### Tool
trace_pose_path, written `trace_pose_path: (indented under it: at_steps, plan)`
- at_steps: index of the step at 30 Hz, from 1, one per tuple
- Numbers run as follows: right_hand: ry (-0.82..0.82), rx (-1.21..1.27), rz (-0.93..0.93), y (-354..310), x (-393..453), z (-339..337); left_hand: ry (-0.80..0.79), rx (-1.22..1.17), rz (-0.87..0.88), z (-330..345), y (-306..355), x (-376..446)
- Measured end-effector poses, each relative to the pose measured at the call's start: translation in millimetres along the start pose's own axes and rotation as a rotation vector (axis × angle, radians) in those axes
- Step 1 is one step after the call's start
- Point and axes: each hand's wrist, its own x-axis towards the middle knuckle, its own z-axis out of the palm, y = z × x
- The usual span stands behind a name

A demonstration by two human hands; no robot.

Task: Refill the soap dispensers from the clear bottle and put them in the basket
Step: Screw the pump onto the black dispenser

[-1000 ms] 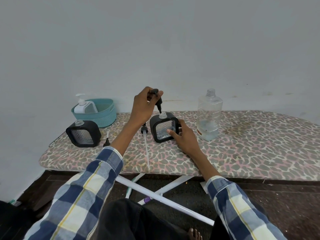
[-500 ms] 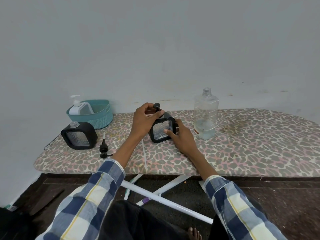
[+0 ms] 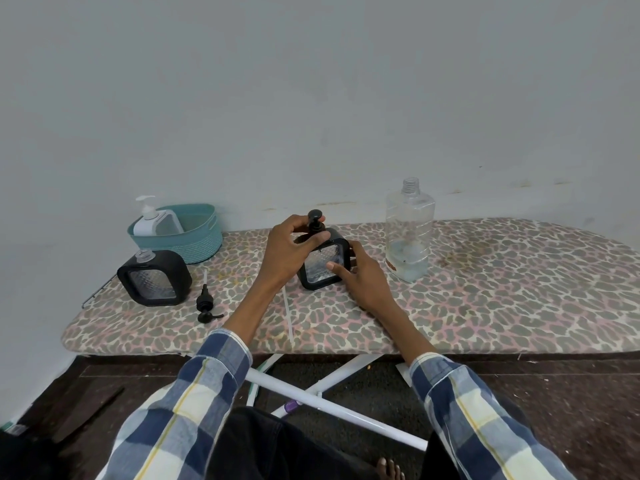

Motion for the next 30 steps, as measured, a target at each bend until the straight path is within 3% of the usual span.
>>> trace_pose_path:
  at_steps: [13,30]
  plan:
    - [0.013,0.002,-0.014,0.6,1.0,-2.0,0.209,-0.113,-0.131,20.7,4.9,3.6]
    - [0.011,-0.014,-0.010,-0.5,0.5,-2.0,-0.026,-0.153,-0.054,11.6,1.2,-5.7]
